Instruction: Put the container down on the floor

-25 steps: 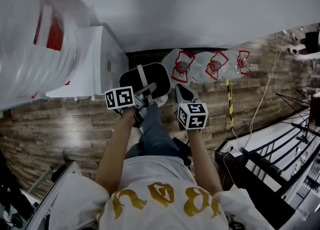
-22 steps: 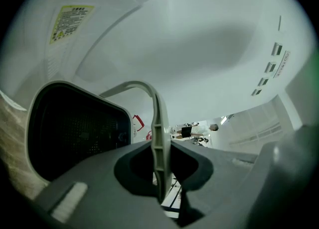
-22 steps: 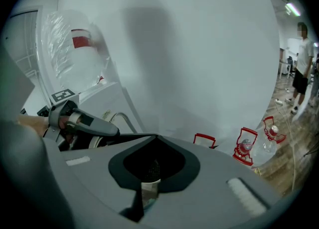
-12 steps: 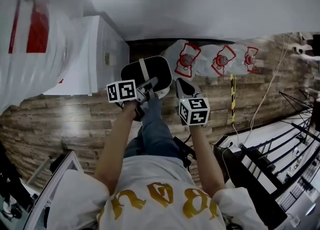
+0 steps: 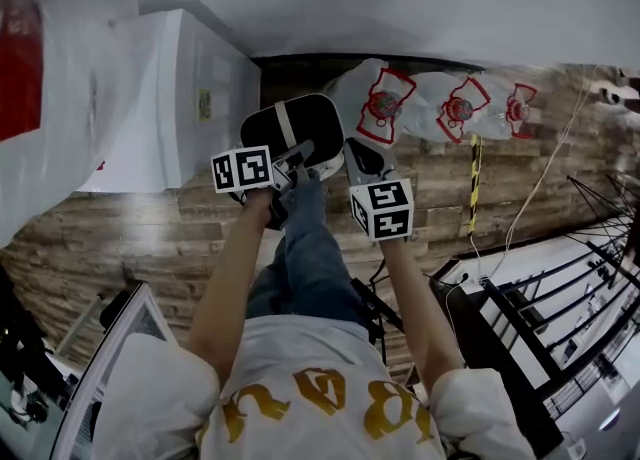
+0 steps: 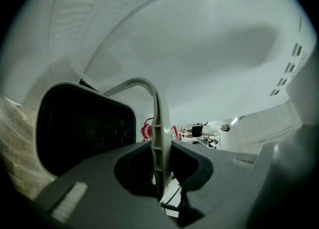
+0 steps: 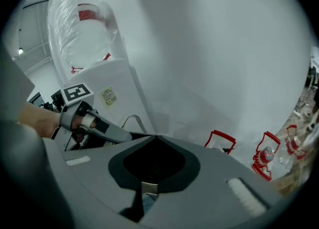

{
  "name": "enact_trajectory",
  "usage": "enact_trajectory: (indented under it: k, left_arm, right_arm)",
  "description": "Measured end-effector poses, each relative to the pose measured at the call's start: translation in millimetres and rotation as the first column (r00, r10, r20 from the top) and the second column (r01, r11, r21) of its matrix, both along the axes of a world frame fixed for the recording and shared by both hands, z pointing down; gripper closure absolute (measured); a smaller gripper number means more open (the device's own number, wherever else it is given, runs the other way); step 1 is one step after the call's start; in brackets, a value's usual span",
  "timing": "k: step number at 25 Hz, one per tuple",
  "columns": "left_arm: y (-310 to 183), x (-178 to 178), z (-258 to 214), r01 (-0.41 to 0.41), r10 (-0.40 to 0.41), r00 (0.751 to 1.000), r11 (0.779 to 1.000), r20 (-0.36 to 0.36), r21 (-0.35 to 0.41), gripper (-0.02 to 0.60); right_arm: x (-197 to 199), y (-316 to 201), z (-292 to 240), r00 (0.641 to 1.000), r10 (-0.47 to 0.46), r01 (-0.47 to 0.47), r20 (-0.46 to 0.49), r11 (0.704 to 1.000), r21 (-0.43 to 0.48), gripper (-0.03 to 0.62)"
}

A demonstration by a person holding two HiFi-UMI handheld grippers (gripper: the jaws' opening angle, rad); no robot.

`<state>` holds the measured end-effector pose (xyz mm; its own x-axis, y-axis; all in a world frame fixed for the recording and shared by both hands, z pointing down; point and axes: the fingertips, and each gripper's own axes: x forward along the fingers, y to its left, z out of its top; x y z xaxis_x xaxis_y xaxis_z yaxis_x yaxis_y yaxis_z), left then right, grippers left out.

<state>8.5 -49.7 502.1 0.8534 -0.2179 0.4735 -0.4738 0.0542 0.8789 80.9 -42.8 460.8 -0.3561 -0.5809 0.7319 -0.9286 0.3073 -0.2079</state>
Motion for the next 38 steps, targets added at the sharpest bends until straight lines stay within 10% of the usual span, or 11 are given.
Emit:
enact_trajectory:
  k: [38]
  left_arm:
    - [1,-21,172,0.0,0.009,0.989,0.998,0.15,-0.057,0.535]
  right_arm:
    - [-32,7,166,0.995,-0.053,0.063,0.082,0.989,-0.131,0.566]
